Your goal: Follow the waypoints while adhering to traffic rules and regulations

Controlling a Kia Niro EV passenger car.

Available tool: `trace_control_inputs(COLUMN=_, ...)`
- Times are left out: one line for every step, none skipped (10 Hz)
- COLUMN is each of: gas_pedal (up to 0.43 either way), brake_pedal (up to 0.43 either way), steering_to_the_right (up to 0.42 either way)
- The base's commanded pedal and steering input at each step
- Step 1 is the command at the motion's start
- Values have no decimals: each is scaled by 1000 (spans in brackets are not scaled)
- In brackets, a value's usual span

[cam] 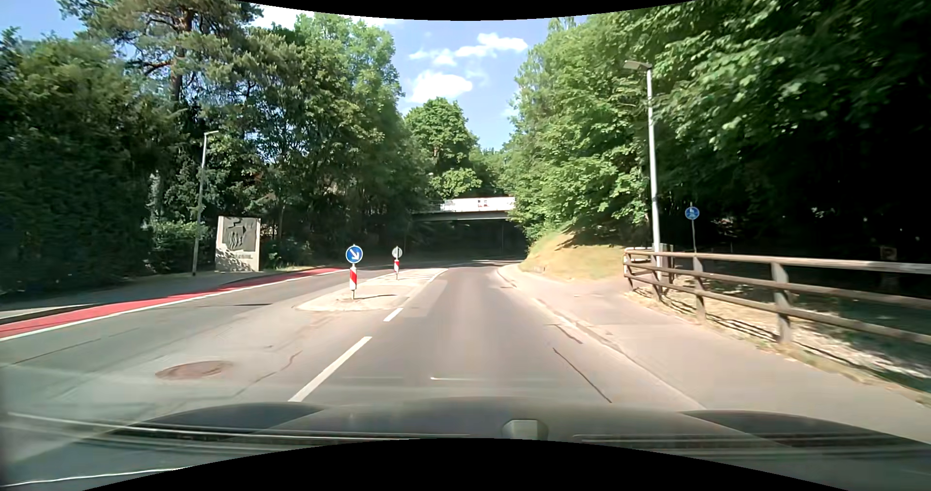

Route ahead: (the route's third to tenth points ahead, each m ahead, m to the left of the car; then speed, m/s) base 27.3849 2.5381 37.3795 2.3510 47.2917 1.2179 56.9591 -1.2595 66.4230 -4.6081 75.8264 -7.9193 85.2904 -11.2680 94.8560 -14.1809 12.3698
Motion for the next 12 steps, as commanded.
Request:
trace_control_inputs(gas_pedal=169, brake_pedal=6, steering_to_the_right=-27)
trace_control_inputs(gas_pedal=169, brake_pedal=6, steering_to_the_right=-22)
trace_control_inputs(gas_pedal=138, brake_pedal=6, steering_to_the_right=-22)
trace_control_inputs(gas_pedal=138, brake_pedal=6, steering_to_the_right=-20)
trace_control_inputs(gas_pedal=138, brake_pedal=6, steering_to_the_right=-17)
trace_control_inputs(gas_pedal=138, brake_pedal=6, steering_to_the_right=-18)
trace_control_inputs(gas_pedal=138, brake_pedal=6, steering_to_the_right=-19)
trace_control_inputs(gas_pedal=138, brake_pedal=6, steering_to_the_right=-19)
trace_control_inputs(gas_pedal=138, brake_pedal=6, steering_to_the_right=-18)
trace_control_inputs(gas_pedal=138, brake_pedal=6, steering_to_the_right=-17)
trace_control_inputs(gas_pedal=138, brake_pedal=6, steering_to_the_right=-13)
trace_control_inputs(gas_pedal=138, brake_pedal=6, steering_to_the_right=-6)
